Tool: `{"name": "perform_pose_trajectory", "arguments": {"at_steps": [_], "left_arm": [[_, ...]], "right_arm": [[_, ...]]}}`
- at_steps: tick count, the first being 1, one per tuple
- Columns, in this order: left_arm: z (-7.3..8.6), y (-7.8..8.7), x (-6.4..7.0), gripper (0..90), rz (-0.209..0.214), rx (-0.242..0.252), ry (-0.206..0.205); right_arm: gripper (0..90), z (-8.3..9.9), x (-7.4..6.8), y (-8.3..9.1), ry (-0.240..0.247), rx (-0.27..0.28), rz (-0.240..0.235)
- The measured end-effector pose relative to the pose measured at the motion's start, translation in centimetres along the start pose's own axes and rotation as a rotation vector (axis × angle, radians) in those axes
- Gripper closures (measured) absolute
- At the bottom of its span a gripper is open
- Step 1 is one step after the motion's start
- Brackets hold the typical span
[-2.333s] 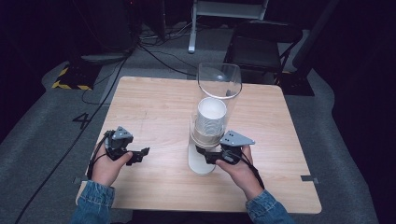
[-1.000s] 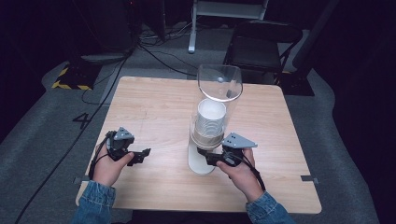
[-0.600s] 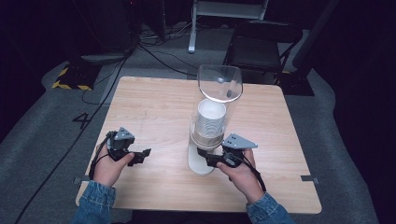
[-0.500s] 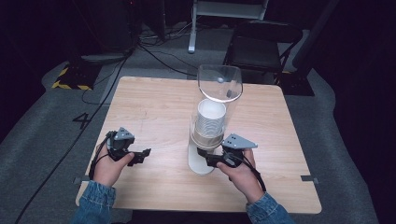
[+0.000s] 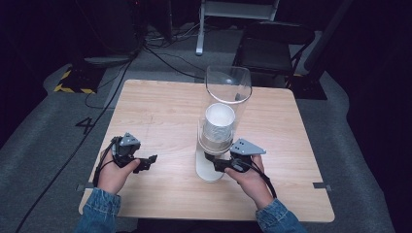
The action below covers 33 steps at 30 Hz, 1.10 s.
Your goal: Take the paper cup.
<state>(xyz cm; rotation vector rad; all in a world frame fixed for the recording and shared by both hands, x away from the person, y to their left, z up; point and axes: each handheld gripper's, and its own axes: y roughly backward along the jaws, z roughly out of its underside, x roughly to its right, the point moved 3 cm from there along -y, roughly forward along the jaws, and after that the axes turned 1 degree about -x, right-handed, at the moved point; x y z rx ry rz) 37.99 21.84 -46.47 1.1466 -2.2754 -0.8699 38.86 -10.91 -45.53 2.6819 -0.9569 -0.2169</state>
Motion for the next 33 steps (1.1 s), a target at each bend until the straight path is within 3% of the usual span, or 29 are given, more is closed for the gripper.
{"name": "perform_pose_trajectory", "arguments": {"at_steps": [4,6,14,23,33], "left_arm": [[0.0,0.0,0.0,18.6,-0.001,-0.001,0.004],[0.0,0.1,-0.1,18.6,0.001,0.0,0.0],[0.0,0.1,-0.2,18.6,0.0,0.002,0.003],[0.0,0.1,-0.2,18.6,0.006,0.001,0.004],[-0.6,-0.5,0.0,18.6,0.019,-0.001,-0.007]], "right_arm": [[33.2,0.3,0.1,-0.2,0.003,-0.024,-0.006],[34.0,1.2,0.2,-0.6,0.0,-0.077,-0.01],[33.2,2.2,0.3,-0.8,0.013,-0.105,-0.002],[32.6,3.4,0.4,-0.6,0.03,-0.199,-0.002],[32.3,4.4,0.6,0.0,0.04,-0.257,-0.005]]}}
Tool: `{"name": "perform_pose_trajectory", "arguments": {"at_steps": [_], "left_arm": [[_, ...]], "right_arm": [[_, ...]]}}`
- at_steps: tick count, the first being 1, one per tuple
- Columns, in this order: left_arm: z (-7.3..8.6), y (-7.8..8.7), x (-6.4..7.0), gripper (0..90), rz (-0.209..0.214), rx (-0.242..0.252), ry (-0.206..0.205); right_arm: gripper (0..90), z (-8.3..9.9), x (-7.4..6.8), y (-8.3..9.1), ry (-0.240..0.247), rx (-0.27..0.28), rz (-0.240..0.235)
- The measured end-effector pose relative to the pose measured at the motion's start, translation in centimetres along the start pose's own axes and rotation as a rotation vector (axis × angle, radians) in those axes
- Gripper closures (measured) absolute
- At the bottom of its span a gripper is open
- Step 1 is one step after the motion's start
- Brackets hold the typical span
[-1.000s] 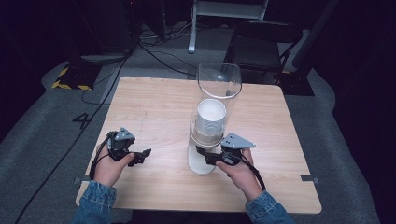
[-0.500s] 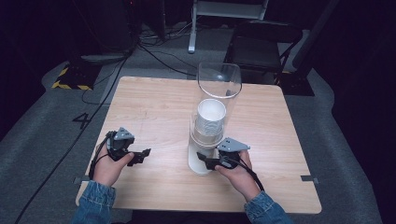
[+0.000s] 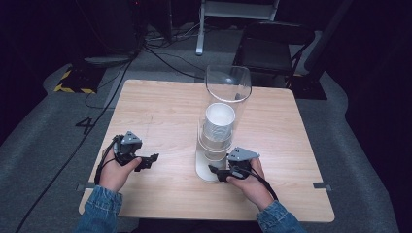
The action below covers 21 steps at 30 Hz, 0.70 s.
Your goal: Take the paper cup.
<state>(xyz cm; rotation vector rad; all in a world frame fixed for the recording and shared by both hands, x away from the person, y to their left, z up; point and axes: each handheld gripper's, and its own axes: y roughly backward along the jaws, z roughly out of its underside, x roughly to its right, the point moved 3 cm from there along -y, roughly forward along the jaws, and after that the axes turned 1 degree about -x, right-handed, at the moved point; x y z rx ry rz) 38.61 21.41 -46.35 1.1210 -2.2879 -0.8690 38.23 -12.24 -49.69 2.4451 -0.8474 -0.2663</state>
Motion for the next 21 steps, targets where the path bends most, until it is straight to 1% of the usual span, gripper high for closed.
{"name": "perform_pose_trajectory", "arguments": {"at_steps": [2,3,5,10,12,15,16,17,18,21], "left_arm": [[-0.2,-0.1,0.0,18.6,0.001,0.001,-0.005],[-0.2,-0.2,0.1,18.6,0.0,0.005,-0.002],[-0.4,-0.4,0.1,18.6,0.003,0.002,-0.012],[-0.9,-0.8,0.3,18.6,0.01,0.005,-0.018],[-1.1,-1.0,0.4,18.6,0.015,0.002,-0.025],[-1.5,-1.3,0.5,18.5,0.019,0.004,-0.026],[-1.6,-1.4,0.5,18.5,0.021,0.006,-0.036],[-1.7,-1.5,0.5,18.5,0.027,0.009,-0.032],[-1.7,-1.6,0.6,18.5,0.029,0.004,-0.028],[-1.9,-2.0,0.6,18.5,0.028,-0.003,-0.036]], "right_arm": [[32.3,0.2,0.0,0.1,0.003,-0.008,0.002],[32.3,0.3,0.1,0.2,0.001,-0.014,0.004],[32.3,0.5,0.1,0.4,-0.001,-0.021,0.011],[32.4,1.0,0.5,1.0,-0.005,-0.022,0.02],[32.4,1.2,0.8,1.3,-0.002,-0.024,0.034],[32.4,1.4,1.2,2.0,-0.017,-0.019,0.051],[32.4,1.5,1.4,2.2,-0.02,-0.017,0.059],[32.4,1.5,1.6,2.5,-0.026,-0.015,0.065],[32.5,1.6,1.8,2.7,-0.033,-0.015,0.073],[32.5,1.9,2.3,3.4,-0.049,-0.013,0.094]]}}
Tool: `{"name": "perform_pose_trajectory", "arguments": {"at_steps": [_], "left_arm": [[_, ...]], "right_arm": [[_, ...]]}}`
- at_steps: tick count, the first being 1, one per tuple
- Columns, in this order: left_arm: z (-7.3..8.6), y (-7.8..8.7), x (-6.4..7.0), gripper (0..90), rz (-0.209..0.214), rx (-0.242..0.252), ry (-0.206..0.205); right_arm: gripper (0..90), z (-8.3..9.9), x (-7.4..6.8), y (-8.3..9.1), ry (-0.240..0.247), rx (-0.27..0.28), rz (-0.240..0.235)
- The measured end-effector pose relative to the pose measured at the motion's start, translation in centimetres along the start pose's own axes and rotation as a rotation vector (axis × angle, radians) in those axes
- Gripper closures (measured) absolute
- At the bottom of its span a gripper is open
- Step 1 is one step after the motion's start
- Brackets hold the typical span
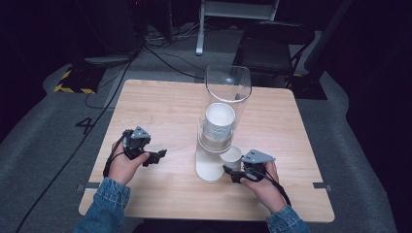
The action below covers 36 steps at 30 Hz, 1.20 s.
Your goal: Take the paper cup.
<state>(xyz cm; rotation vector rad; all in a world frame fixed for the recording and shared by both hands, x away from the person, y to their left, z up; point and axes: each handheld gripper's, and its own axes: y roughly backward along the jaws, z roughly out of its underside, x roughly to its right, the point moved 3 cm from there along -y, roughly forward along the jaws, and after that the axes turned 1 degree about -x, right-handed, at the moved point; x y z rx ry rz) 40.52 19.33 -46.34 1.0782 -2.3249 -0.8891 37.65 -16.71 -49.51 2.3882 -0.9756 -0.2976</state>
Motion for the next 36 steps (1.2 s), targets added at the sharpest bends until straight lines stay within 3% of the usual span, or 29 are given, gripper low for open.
{"name": "perform_pose_trajectory", "arguments": {"at_steps": [7,14,18,26,30,36], "left_arm": [[-0.2,-0.2,0.0,18.0,-0.003,0.002,-0.001],[0.0,-0.2,-0.1,17.9,-0.01,-0.003,0.0],[0.2,-0.3,-0.1,17.9,-0.012,-0.01,0.002],[0.7,0.1,-0.3,18.0,-0.019,-0.014,0.011],[1.1,0.4,-0.4,18.0,-0.031,-0.015,0.02],[1.8,0.9,-0.8,18.0,-0.04,-0.014,0.036]], "right_arm": [[32.5,-0.3,1.5,1.4,-0.031,0.039,0.041],[32.6,-1.1,4.1,2.9,-0.106,0.092,0.074],[32.4,-1.6,5.8,3.7,-0.148,0.147,0.132],[31.9,-2.0,8.7,4.7,-0.202,0.217,0.202],[31.8,-1.8,10.6,5.3,-0.209,0.202,0.277],[31.8,-1.1,12.7,5.4,-0.237,0.186,0.343]]}}
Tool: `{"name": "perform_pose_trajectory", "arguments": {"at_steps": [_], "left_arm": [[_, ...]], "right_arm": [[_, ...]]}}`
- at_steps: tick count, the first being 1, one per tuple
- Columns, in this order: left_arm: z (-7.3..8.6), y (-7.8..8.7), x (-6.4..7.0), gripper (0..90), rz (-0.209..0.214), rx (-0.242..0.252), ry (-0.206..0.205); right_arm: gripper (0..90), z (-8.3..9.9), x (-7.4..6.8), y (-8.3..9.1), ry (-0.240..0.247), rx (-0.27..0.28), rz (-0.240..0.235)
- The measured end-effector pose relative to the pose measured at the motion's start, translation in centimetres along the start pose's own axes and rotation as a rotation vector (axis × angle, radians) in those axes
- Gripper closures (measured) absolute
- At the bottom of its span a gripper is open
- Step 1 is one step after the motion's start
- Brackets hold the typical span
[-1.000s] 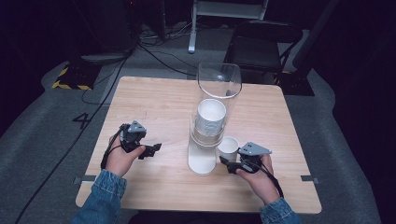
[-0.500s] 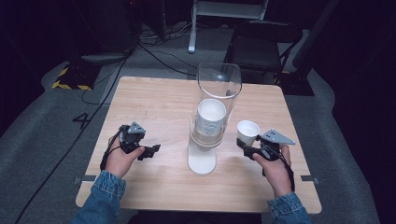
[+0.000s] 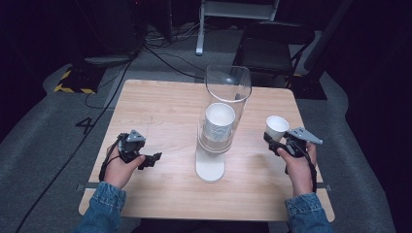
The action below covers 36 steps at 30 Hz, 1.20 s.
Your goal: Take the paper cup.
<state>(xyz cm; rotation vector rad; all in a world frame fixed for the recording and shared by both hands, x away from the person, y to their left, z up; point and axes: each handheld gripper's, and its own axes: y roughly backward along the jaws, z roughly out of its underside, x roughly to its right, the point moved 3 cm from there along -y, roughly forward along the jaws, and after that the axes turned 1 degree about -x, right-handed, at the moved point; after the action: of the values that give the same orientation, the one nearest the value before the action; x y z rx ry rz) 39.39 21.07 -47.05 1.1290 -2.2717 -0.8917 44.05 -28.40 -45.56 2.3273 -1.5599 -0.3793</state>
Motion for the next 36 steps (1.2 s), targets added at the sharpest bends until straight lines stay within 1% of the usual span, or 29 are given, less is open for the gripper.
{"name": "perform_pose_trajectory", "arguments": {"at_steps": [2,6,9,13,14,17,18,22,26,28,29,31,32,36], "left_arm": [[0.2,0.3,-0.1,18.0,-0.005,0.0,0.008],[0.6,0.6,-0.3,18.1,-0.009,0.004,0.019],[0.8,0.8,-0.4,18.1,-0.012,0.011,0.025],[1.0,1.0,-0.5,18.1,-0.015,0.004,0.028],[1.1,1.0,-0.5,18.1,-0.015,0.004,0.034],[1.1,0.9,-0.6,18.1,-0.018,0.007,0.029],[1.2,0.9,-0.6,18.1,-0.018,0.006,0.037],[1.2,0.8,-0.6,18.1,-0.016,-0.003,0.03],[1.1,0.7,-0.5,18.1,-0.012,-0.002,0.028],[1.1,0.7,-0.5,18.1,-0.01,-0.005,0.022],[1.1,0.6,-0.4,18.1,-0.011,-0.001,0.029],[1.1,0.6,-0.4,18.1,-0.008,-0.006,0.024],[1.1,0.6,-0.4,18.1,-0.008,-0.006,0.024],[1.0,0.6,-0.4,18.1,-0.006,-0.003,0.028]], "right_arm": [[31.8,0.3,0.6,-0.3,-0.004,-0.009,0.015],[31.6,0.7,1.5,-0.9,-0.027,-0.029,0.025],[31.5,1.0,1.9,-1.4,-0.039,-0.051,0.021],[31.4,1.5,2.1,-2.3,-0.058,-0.086,0.002],[31.4,1.6,2.2,-2.4,-0.056,-0.093,0.002],[31.4,1.9,2.5,-2.8,-0.048,-0.107,0.002],[31.4,2.0,2.6,-2.9,-0.046,-0.114,0.0],[31.2,2.6,2.8,-3.3,-0.042,-0.14,-0.013],[30.9,3.2,2.8,-3.6,-0.027,-0.164,-0.021],[30.9,3.5,2.8,-3.7,-0.013,-0.192,-0.018],[30.9,3.5,2.7,-3.7,-0.01,-0.194,-0.023],[30.8,3.7,2.7,-3.8,-0.007,-0.208,-0.024],[30.6,3.9,2.7,-3.8,0.003,-0.22,-0.023],[30.3,4.1,2.6,-3.9,0.005,-0.237,-0.02]]}}
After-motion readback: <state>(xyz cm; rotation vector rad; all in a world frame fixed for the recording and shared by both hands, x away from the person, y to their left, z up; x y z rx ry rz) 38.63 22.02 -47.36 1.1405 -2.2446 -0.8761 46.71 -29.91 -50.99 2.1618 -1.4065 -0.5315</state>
